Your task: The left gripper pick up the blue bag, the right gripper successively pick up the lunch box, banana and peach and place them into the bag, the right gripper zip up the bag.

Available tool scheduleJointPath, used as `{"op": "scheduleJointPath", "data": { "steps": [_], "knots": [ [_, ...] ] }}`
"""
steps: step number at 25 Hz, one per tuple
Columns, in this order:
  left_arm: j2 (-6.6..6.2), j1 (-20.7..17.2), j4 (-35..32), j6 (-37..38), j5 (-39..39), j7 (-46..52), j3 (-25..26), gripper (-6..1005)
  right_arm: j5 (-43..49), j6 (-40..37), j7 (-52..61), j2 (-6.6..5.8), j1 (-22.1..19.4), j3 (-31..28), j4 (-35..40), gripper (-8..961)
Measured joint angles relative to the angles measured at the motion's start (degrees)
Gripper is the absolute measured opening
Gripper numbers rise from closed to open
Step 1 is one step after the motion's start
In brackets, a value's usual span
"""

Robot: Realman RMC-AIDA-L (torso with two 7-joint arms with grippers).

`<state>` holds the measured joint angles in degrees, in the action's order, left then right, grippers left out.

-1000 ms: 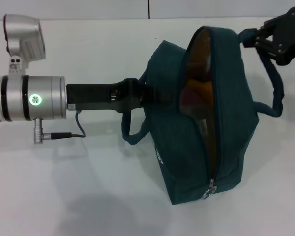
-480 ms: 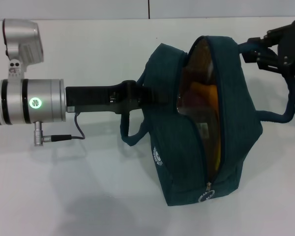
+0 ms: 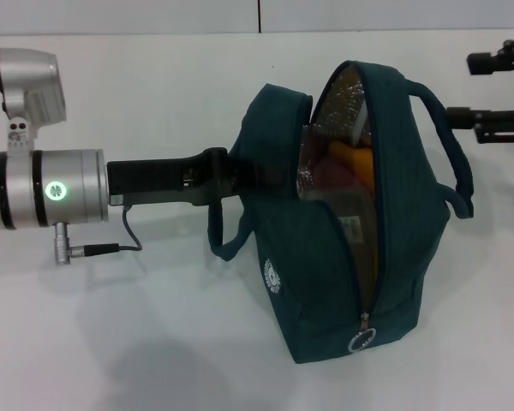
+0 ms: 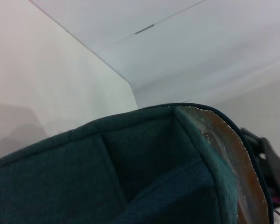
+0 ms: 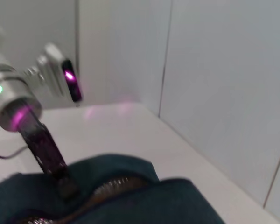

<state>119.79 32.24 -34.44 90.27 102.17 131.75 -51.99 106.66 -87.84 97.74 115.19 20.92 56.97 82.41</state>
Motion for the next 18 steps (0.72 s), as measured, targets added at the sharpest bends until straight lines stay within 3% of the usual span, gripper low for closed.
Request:
{"op": "scheduleJointPath", "data": {
  "steps": [4, 7, 12, 18],
  "knots": [
    [-0.06, 0.0, 0.4, -0.5, 0.0, 0.0, 0.0, 48, -5.3, -6.7, -1.9, -0.08, -1.1, -4.9, 1.4, 614],
    [-0.11, 0.1, 0.5, -0.6, 0.0, 0.0, 0.0, 48, -12.6, -16.0, -5.8, -0.13, -1.4, -8.0, -1.1, 701],
    [-0.17, 0.6, 0.5, -0.6, 0.0, 0.0, 0.1, 48, -14.7, -28.4, -9.7, -0.03, -1.7, -6.7, -3.9, 701],
    [-0.18, 0.6, 0.5, -0.7, 0.0, 0.1, 0.1, 48, -10.7, -32.5, -15.6, -0.06, -2.0, -4.4, -15.5, 700]
  ]
}}
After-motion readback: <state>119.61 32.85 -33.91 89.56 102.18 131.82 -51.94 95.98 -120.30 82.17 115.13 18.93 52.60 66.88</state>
